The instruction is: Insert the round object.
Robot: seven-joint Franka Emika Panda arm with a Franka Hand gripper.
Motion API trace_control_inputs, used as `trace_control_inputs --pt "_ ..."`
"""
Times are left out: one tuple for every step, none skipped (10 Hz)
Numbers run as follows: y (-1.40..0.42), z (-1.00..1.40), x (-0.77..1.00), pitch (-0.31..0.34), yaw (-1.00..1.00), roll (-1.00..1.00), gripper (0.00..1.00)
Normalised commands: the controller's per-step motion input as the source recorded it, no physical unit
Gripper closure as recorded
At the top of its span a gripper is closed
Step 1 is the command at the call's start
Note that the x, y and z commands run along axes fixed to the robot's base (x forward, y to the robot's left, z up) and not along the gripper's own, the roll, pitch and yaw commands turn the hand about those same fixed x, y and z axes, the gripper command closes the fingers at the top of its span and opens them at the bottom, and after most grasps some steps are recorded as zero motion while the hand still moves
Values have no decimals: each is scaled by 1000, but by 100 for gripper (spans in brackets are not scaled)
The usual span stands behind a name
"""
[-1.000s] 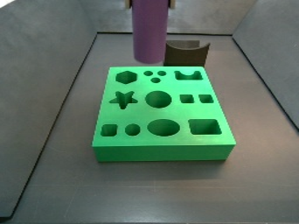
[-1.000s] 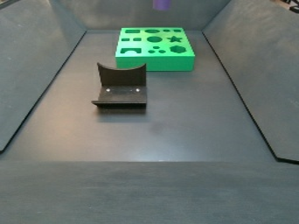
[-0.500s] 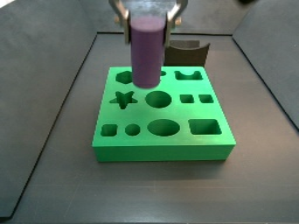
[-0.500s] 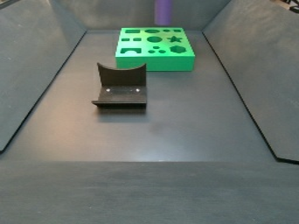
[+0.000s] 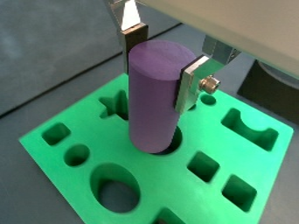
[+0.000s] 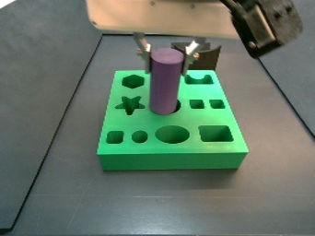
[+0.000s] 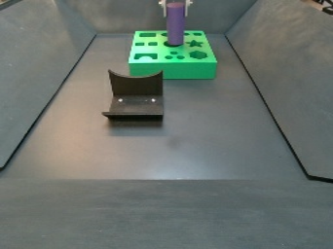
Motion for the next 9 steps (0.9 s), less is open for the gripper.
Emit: trace_control_inputs --pt "71 -451 154 71 0 74 100" --pt "106 -526 203 87 0 113 100" --pt "131 -494 20 53 0 136 100" --pt "0 -623 20 11 0 24 100" --pt "-69 -869 20 0 0 4 100" --pt "-129 -871 20 -20 0 0 100" --pt "-134 -797 103 0 0 -13 100" --pt "0 -383 14 0 0 -76 100" --pt "-83 -106 20 0 0 0 100"
